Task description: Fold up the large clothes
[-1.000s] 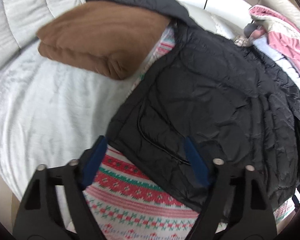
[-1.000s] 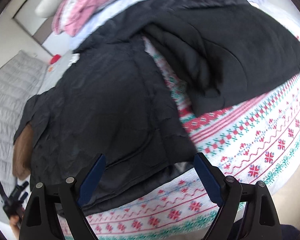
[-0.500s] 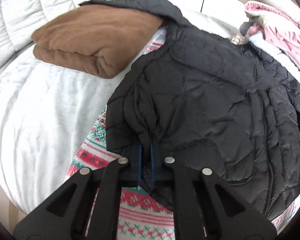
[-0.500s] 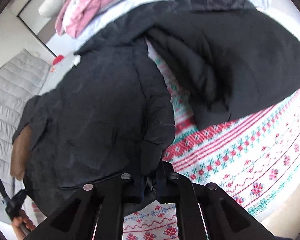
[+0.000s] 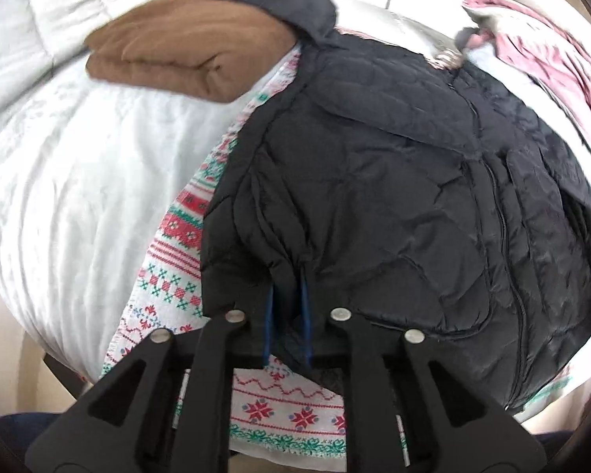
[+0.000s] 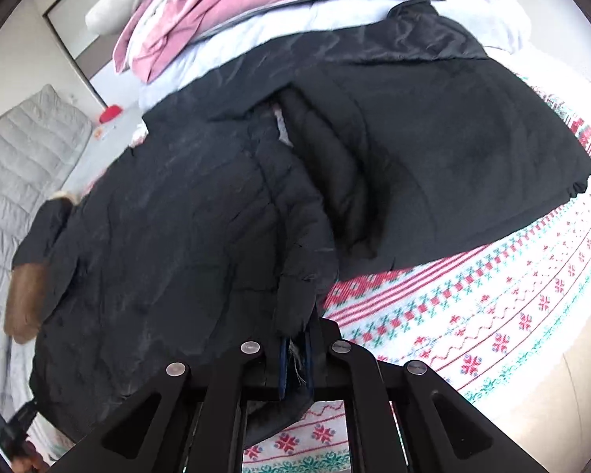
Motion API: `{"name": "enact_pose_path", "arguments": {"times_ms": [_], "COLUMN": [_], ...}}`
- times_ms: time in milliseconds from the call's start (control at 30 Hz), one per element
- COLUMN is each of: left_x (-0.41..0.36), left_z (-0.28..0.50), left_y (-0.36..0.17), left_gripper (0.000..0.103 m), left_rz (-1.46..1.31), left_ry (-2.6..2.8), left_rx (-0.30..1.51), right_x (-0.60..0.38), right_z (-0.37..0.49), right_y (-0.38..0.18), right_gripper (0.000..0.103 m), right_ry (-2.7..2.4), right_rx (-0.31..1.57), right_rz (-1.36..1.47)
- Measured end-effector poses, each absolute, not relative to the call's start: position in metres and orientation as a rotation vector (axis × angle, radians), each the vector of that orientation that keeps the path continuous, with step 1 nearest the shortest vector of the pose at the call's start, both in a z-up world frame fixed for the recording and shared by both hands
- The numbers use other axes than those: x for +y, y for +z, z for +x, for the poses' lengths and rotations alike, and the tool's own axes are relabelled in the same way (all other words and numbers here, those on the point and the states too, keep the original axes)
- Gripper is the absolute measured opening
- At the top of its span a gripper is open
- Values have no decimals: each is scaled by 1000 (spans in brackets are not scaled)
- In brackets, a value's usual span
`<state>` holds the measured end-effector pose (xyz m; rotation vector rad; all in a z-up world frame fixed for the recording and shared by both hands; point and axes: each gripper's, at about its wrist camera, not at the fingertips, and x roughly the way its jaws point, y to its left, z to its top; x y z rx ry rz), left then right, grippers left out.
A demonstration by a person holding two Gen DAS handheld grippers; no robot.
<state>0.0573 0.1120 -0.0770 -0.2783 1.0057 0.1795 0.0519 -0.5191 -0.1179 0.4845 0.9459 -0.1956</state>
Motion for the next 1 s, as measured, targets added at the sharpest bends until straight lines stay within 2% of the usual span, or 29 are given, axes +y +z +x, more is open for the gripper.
{"name": "enact_pose_path", "arguments": {"times_ms": [100, 167, 233, 300, 367, 433, 600, 667, 733, 833, 1000], "left_x": [121, 123, 129, 136, 139, 137, 112, 104, 99, 81, 53], "left_z": [54, 49, 46, 47, 49, 55, 81, 92, 100, 129, 183], "left_y": [-71, -64, -55, -47, -35, -24, 2, 9, 12, 15, 22], "left_gripper": [27, 33, 39, 46, 57, 64, 69, 79, 84, 84, 86], "left_rz": [-323, -321, -332, -364, -395, -396, -388, -437, -472, -473, -425], "left_ry": [183, 203, 218, 218, 209, 194, 146, 137, 127, 60, -17], "left_rx": [1002, 978, 943, 914, 877, 846, 761, 731, 722, 805, 884], "right_x": [-521, -521, -526, -536, -548, -558, -598, -617, -633, -659, -690], "right_z": [52, 50, 48, 44, 42, 44, 70, 83, 91, 104, 131], "right_y": [-112, -103, -91, -72, -58, -50, -45, -46, -48, -56, -80], "right_gripper": [14, 28, 51, 55, 58, 68, 73, 77, 84, 89, 90], "right_ry": [-205, -191, -190, -193, -179, -159, -207, -226, -225, -243, -265], "right_rx": [955, 935, 893, 817, 758, 714, 640, 610, 580, 560, 565], "right_rz": [471, 482, 491, 506, 550, 614, 797, 857, 928, 1037, 1127]}}
